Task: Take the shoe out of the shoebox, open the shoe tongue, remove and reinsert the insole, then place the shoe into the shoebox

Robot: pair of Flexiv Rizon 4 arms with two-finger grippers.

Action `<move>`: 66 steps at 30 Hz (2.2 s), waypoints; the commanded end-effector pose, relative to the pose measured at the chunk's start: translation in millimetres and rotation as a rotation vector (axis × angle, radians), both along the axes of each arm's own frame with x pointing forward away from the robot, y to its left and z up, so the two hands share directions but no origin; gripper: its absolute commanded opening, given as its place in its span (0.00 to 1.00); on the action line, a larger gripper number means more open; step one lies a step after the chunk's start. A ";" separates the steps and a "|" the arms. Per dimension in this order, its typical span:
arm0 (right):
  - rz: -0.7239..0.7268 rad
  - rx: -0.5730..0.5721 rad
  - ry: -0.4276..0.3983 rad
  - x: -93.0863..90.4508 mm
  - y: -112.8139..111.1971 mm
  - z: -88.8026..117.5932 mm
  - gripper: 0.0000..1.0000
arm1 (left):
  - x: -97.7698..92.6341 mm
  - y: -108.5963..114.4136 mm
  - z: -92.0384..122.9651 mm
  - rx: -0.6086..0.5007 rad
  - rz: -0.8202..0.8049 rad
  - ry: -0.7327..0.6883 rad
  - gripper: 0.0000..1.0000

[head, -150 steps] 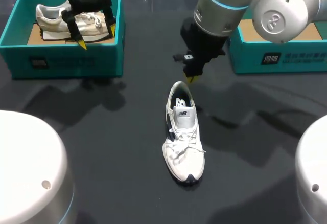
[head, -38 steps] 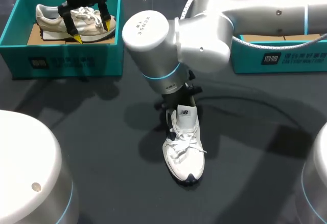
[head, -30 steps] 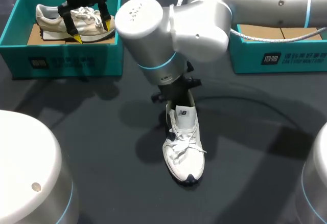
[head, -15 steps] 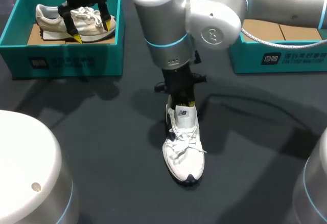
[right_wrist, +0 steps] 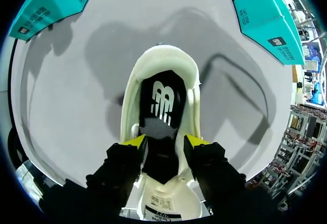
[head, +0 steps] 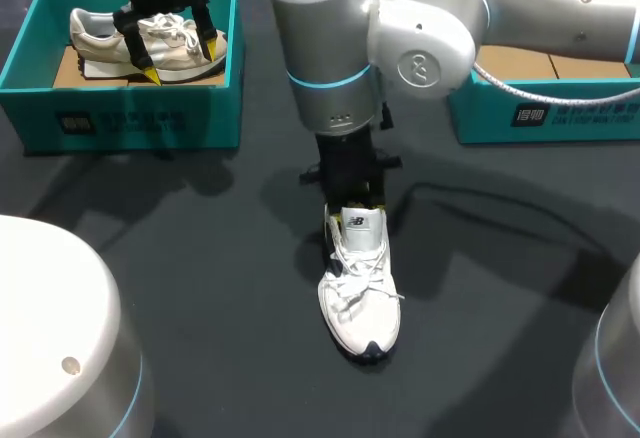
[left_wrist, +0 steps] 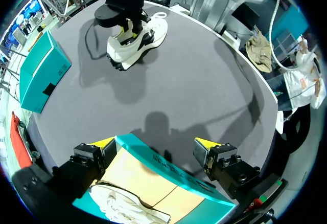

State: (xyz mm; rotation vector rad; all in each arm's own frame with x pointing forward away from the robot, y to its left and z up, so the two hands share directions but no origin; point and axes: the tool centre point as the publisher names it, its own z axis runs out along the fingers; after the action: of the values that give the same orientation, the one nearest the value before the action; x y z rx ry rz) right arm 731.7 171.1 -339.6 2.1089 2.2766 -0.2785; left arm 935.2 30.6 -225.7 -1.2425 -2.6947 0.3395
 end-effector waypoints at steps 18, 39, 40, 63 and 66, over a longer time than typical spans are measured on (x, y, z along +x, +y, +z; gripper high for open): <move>0.017 0.028 -0.006 -16.9 3.8 6.0 1.00 | 0.1 0.3 0.2 0.001 -0.001 0.000 1.00; 0.017 0.018 -0.077 -31.9 6.0 33.7 1.00 | 0.1 0.3 0.2 0.001 -0.001 0.000 1.00; 0.014 0.024 -0.077 -34.3 6.6 35.5 1.00 | 0.1 0.3 0.2 0.001 -0.001 0.000 1.00; -0.056 0.017 -0.092 -84.4 5.6 45.2 0.29 | 0.1 0.3 0.2 0.001 -0.001 0.000 1.00; -0.042 0.011 -0.087 -74.4 4.1 40.4 0.29 | 0.1 0.3 0.2 0.001 -0.001 0.000 1.00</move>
State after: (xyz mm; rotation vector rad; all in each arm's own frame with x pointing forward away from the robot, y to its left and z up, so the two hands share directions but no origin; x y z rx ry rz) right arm 650.0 175.9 -292.4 2.1288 2.1776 -0.1646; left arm 935.2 30.6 -225.6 -1.2424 -2.6947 0.3395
